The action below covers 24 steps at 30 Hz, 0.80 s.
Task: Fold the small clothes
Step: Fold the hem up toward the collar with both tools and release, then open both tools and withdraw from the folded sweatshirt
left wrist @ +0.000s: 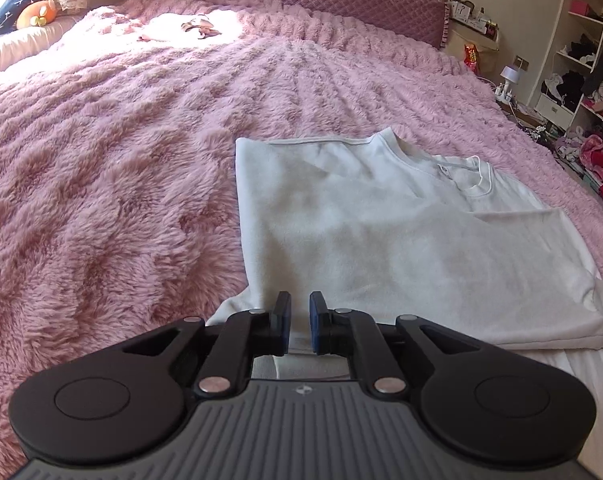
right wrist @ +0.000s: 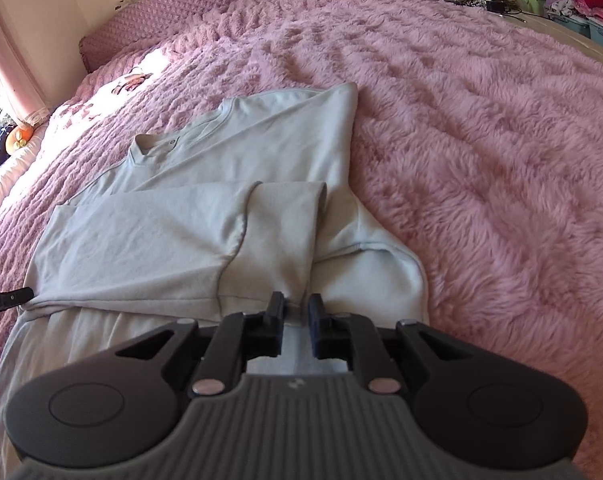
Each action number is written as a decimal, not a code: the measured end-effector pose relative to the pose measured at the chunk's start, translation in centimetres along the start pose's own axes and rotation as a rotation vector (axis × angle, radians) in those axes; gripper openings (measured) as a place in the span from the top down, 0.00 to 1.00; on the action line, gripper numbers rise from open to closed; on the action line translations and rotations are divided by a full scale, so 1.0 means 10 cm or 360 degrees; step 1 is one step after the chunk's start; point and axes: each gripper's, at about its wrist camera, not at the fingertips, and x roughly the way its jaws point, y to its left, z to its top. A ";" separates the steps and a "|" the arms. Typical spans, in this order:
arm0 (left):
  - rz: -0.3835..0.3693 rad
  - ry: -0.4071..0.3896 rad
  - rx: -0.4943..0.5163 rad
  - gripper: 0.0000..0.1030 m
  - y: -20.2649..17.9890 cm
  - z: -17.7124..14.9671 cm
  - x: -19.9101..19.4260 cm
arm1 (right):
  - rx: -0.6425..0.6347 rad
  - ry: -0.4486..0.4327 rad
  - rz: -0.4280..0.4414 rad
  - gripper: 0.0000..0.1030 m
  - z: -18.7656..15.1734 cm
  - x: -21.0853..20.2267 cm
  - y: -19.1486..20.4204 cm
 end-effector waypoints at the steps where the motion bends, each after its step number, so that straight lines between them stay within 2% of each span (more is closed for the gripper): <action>1: -0.0013 -0.0041 0.0005 0.85 -0.01 0.07 -0.03 | -0.0006 -0.0034 -0.0011 0.69 0.02 -0.06 0.03; 2: -0.0031 -0.0077 0.0000 0.82 -0.02 0.15 -0.03 | -0.0030 -0.0088 -0.0003 0.67 0.06 -0.13 0.08; 6: -0.0110 -0.0136 -0.0054 0.82 -0.05 0.38 0.14 | -0.0162 -0.0278 0.0066 0.67 0.27 -0.20 0.30; 9: -0.0135 -0.0120 -0.0121 0.80 -0.06 0.44 0.35 | -0.0246 -0.0319 0.0106 0.67 0.42 -0.03 0.45; 12: -0.0044 -0.0060 -0.0126 0.80 -0.04 0.44 0.55 | -0.0303 -0.0255 0.0125 0.67 0.48 0.23 0.50; 14: -0.0010 0.0003 -0.0144 0.80 0.00 0.41 0.68 | -0.0361 -0.0186 0.0068 0.67 0.44 0.38 0.52; 16: -0.0010 0.0049 -0.0157 0.80 0.06 0.37 0.79 | -0.0405 -0.0122 -0.0023 0.68 0.37 0.53 0.49; 18: -0.0025 0.0056 -0.0169 0.80 0.10 0.32 0.81 | -0.0379 -0.0092 -0.0025 0.68 0.31 0.62 0.39; 22: -0.0066 -0.0014 -0.0181 0.80 0.03 0.37 0.56 | -0.0279 -0.0135 0.0020 0.67 0.33 0.46 0.34; 24: -0.0114 -0.0063 -0.0171 0.77 -0.02 0.36 0.34 | -0.0261 -0.0183 0.0107 0.66 0.32 0.29 0.39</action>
